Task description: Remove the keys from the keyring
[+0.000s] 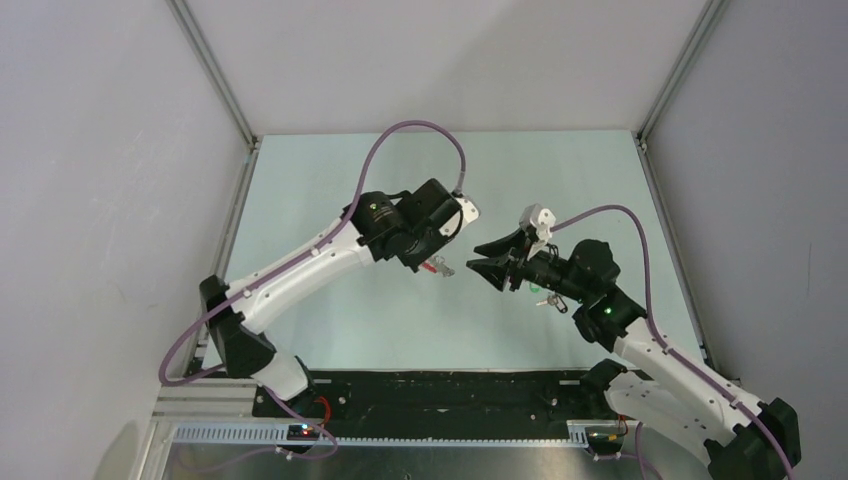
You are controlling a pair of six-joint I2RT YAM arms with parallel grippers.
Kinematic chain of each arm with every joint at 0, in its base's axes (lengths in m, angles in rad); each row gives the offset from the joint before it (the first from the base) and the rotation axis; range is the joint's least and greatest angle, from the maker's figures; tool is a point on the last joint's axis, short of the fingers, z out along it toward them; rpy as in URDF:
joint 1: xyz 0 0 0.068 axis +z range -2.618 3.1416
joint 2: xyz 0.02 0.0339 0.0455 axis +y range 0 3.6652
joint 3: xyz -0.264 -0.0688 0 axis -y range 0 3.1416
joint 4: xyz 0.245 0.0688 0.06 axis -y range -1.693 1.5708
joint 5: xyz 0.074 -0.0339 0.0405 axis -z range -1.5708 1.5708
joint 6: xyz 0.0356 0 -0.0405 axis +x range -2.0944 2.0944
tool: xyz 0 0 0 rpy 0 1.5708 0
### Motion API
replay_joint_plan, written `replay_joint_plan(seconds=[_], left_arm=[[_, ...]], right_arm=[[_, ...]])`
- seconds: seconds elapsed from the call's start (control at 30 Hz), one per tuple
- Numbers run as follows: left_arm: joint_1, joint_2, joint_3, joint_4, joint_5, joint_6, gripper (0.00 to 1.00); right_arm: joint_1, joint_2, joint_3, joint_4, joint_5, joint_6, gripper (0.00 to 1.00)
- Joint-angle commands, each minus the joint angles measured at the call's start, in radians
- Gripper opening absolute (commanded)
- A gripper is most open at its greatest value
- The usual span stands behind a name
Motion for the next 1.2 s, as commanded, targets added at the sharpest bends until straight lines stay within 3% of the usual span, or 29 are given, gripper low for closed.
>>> replay_joint_plan(seconds=[0.0,0.17,0.6,0.83,1.17], left_arm=[[0.006,0.027,0.077,-0.152,0.108,-0.106,0.0],[0.031,0.057,0.108,-0.197,0.23,-0.149,0.0],[0.156,0.068,0.152,-0.125,0.831,-0.22,0.0],[0.176,0.066,0.173,-0.059,0.974,-0.241,0.0],[0.197,0.091,0.182,0.025,1.136,-0.265,0.0]], right_arm=[[0.044,-0.044,0.008,0.05,0.026,-0.075,0.43],[0.075,-0.069,0.009,0.008,0.016,-0.099,0.43],[0.106,-0.175,-0.07,0.0,-0.023,-0.176,0.41],[0.111,-0.133,-0.09,0.035,-0.03,-0.22,0.4],[0.109,-0.113,-0.194,0.293,-0.003,-0.282,0.42]])
